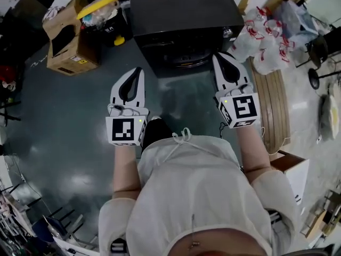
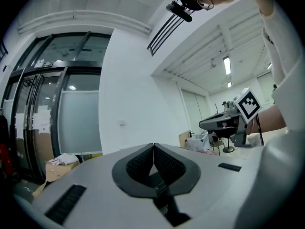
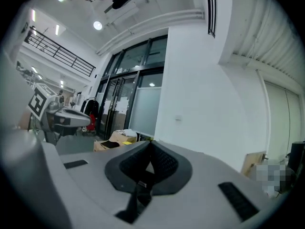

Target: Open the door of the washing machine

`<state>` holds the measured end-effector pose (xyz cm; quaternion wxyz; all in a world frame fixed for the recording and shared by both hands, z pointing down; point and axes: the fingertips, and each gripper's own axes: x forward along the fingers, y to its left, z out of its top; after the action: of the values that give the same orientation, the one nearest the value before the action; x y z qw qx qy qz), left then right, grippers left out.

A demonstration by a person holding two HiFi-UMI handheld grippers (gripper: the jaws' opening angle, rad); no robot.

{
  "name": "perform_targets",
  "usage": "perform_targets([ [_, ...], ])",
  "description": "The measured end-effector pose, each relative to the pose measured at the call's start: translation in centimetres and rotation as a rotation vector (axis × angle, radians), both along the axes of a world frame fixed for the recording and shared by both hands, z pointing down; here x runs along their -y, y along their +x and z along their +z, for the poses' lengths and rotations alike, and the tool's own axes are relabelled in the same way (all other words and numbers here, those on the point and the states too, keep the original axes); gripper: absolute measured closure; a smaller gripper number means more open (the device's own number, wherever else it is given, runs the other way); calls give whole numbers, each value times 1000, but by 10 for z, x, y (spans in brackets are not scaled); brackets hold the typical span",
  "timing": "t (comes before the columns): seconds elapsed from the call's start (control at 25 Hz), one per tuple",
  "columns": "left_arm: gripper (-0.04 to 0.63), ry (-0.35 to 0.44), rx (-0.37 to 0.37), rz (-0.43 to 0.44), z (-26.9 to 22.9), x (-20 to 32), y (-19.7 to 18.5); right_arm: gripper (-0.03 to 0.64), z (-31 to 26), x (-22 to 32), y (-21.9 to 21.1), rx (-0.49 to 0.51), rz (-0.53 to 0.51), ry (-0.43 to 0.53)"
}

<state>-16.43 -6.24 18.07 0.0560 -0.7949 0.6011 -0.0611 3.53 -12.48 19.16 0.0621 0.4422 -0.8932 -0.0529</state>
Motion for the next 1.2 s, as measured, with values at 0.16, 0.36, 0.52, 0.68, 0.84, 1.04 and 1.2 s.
perform_targets([
  [0.16,574,10,-8,-35,-9,1,-12,612,-9,2,-8,3,-21,23],
  [0.36,574,0,5,-20,-7,-2,-16,614,-9,1,-17,10,-39,18],
  [0.52,574,-29,-9,-30,-5,0,-24,614,-10,2,-20,18,-38,-1],
  [0.68,574,-38,-16,-21,-4,0,-25,614,-9,-1,-22,15,-25,-19],
  [0.84,574,-46,-22,-9,1,2,-21,615,-4,-6,-21,4,-20,-27],
  [1.04,574,-49,-34,-2,1,1,-17,615,-3,-11,-21,0,-18,-29],
  [1.2,574,-46,-26,6,0,-1,-12,615,-2,-15,-21,7,-22,-33],
])
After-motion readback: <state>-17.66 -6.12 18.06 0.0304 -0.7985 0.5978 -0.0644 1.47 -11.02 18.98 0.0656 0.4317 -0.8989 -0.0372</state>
